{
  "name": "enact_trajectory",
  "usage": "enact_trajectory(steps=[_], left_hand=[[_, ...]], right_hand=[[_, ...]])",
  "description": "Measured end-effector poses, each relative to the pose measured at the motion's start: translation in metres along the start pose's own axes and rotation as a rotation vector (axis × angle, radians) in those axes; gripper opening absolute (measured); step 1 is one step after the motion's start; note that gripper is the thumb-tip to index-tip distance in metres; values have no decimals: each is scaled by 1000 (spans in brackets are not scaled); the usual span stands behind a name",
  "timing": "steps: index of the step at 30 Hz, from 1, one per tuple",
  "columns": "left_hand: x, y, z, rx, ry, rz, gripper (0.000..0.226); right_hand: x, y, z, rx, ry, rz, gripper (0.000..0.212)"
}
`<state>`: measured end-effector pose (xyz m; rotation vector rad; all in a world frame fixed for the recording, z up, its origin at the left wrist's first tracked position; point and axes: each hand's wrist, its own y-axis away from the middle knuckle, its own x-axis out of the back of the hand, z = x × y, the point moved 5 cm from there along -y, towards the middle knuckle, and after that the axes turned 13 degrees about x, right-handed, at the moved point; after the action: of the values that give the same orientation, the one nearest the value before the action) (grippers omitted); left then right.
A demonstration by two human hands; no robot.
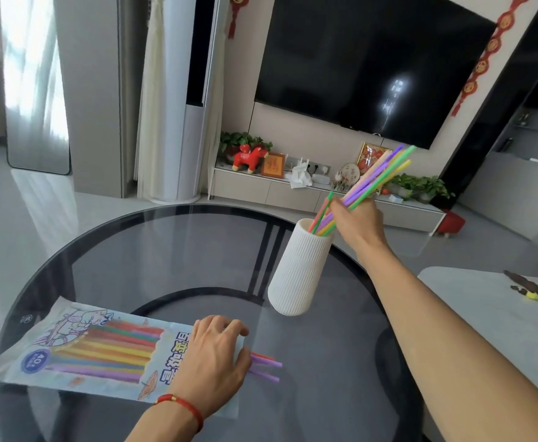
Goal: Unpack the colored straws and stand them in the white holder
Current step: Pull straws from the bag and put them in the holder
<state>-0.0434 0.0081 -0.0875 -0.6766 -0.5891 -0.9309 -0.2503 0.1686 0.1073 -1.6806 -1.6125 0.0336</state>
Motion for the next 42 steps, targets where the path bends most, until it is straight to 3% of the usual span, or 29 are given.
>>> enact_trajectory(steps=[7,12,14,16,19,22,26,28,32,35,38,42], left_hand=[[0,-3,-1,21,-22,-36,28],[2,-4,0,36,-28,-39,29],[3,-3,0,42,-18,-43,28],[5,-2,2,44,-21,-56,28],[12,-2,5,35,-21,-70,32],[23,-3,4,-17,-108,-109,52],[23,3,-17,-25,-451,-345,106],[21,6,-25,-11,-512,-472,129],[24,7,-27,-45,-587,-514,135],[28,6,-21,-64,-575,-424,119],[31,4,-13,-70,-577,-279,94],[27,3,-4,-74,-636,-226,91]], right_hand=[[8,-3,-12,81,-85,-25,36],[25,10,-31,467,167,174,25],[10,16,-27,517,213,-35,40],[-7,24,-20,441,167,-287,52],[-6,21,-21,440,142,-281,53],[4,17,-29,474,112,-156,46],[27,46,-43,686,39,147,27],[26,71,-39,744,-4,127,27],[-26,125,4,553,72,-411,40],[-60,168,46,387,301,-756,44],[-74,193,67,282,316,-816,43],[-84,201,70,74,114,-701,52]])
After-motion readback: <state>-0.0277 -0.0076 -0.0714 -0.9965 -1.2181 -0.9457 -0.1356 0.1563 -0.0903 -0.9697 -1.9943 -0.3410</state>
